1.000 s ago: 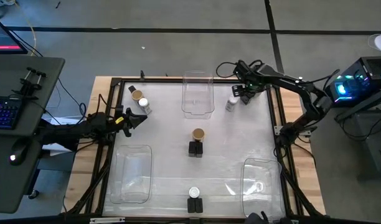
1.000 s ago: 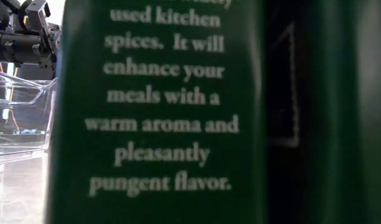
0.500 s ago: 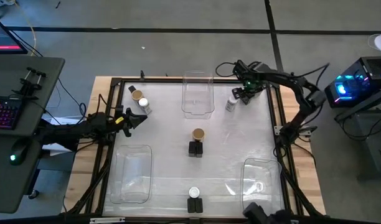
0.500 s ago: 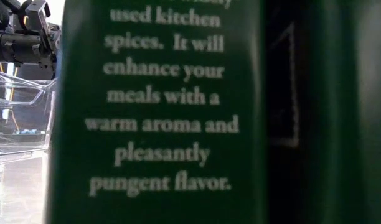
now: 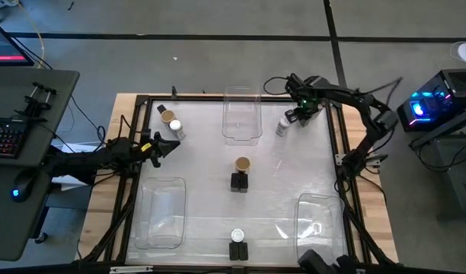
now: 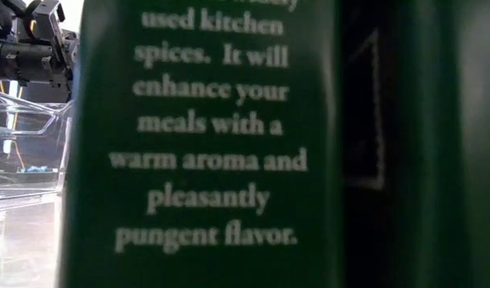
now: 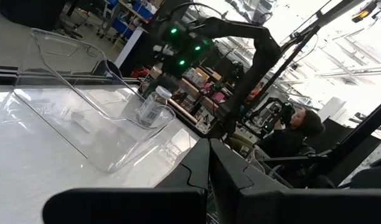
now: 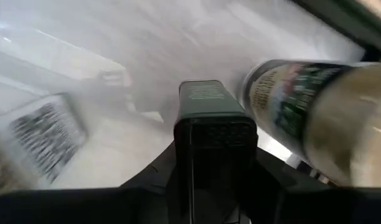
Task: Sort spices by type
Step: Put the black spice can into the right transparent bin
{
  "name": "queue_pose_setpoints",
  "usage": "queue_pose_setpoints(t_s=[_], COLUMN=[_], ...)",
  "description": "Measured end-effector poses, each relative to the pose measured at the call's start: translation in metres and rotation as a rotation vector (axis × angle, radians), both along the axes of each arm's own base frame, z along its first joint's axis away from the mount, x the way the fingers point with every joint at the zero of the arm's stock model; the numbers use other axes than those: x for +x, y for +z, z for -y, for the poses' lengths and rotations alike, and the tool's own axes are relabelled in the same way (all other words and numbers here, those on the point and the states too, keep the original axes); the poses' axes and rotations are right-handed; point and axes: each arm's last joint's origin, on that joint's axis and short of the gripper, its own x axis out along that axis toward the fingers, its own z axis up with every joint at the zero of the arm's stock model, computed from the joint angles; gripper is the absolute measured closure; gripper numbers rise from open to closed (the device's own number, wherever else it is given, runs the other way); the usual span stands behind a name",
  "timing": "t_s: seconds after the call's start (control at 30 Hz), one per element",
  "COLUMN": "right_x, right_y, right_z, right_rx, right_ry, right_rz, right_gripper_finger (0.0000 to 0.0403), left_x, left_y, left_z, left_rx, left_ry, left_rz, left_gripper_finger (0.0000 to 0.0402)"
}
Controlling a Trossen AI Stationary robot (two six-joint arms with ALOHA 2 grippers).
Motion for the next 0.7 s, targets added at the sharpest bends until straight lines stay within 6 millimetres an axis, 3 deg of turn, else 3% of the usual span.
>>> queue_pose_setpoints(t_s=[0.2, 0.4, 0.53, 0.7], right_x=[-0.019, -0.041, -0.053, -0.064], right_y=[0.057, 0.11, 0.129, 0.133], right_z=[-0.037, -0.111, -0.164, -0.218], right_rx=[-0.045, -0.002, 0.133, 0.313], right_ry=[-0.01, -0.012, -0.021, -0.078], right_rz=[0.183, 0.423, 0.571, 0.539], right_gripper_finger=[0.0287, 0.0287, 0.0287, 0.0287], left_x=[0.0, 0.0, 0.0, 0.0], left_y=[0.0, 0.0, 0.0, 0.0], left_z=[0.0, 0.0, 0.0, 0.0], left_rx=[0.0, 0.0, 0.0, 0.0], left_ry=[0.0, 0.0, 0.0, 0.0], left_rz=[0.0, 0.0, 0.0, 0.0], left_gripper_finger=[0.0402, 0.0402, 0.0401, 0.0401])
